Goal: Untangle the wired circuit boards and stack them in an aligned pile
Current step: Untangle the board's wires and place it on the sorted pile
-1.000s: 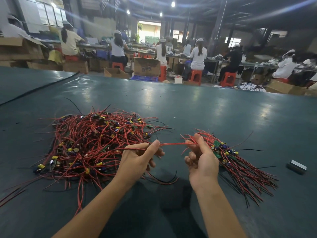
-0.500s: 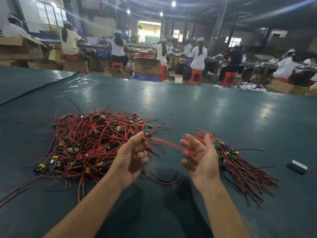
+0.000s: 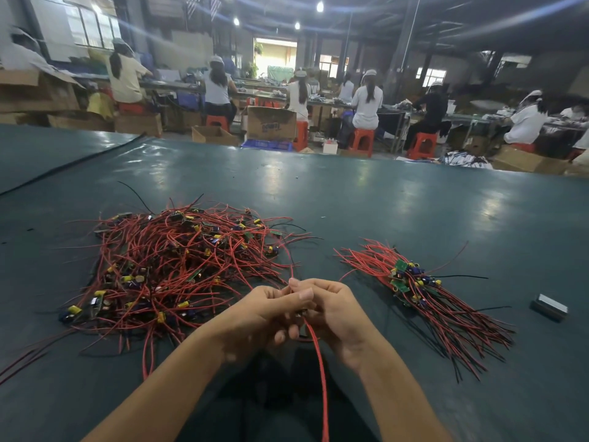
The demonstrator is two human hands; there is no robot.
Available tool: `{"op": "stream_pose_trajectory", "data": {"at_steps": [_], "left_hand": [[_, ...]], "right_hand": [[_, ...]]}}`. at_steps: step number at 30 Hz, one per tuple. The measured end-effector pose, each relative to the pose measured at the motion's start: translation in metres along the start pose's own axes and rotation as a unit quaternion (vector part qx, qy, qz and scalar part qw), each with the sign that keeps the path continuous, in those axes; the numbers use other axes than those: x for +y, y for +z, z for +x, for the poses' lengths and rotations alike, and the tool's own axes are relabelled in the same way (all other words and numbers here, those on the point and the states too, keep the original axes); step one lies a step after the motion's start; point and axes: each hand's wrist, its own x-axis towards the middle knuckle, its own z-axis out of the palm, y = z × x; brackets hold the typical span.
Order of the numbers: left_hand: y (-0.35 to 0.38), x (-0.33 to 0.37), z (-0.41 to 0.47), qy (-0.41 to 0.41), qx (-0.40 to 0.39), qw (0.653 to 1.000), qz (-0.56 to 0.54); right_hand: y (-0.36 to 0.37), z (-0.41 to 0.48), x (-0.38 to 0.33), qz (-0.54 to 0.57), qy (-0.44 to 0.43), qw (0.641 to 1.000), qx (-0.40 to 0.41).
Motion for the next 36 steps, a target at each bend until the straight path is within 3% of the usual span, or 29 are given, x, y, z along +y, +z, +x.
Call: {"op": "stream_pose_trajectory", "data": {"at_steps": [6, 9, 12, 17, 23, 36], "left_hand": [[0.006, 0.002, 0.008, -0.004, 0.078, 0.986, -0.146], [0.006, -0.008, 0.009, 0.049, 0.065, 0.995, -0.057], [0.007, -0.016, 0.009, 0.122, 0.035, 0.992, -0.004], [0.014, -0.017, 0.013, 0.212, 0.126, 0.969, 0.002], [0.017, -0.016, 0.015, 0.234, 0.202, 0.95, -0.041], [0.015, -0.017, 0.018, 0.287, 0.179, 0.941, -0.025]], "right_hand": [[0.002, 0.003, -0.002, 0.151, -0.025, 0.982, 0.107], [0.006, 0.004, -0.001, 0.209, -0.045, 0.964, 0.159], [0.011, 0.002, 0.001, 0.18, -0.071, 0.962, 0.195], [0.023, 0.001, 0.008, 0.139, -0.104, 0.96, 0.22], [0.03, 0.001, 0.012, 0.106, -0.108, 0.958, 0.243], [0.043, -0.006, 0.01, 0.113, -0.123, 0.957, 0.239]]}}
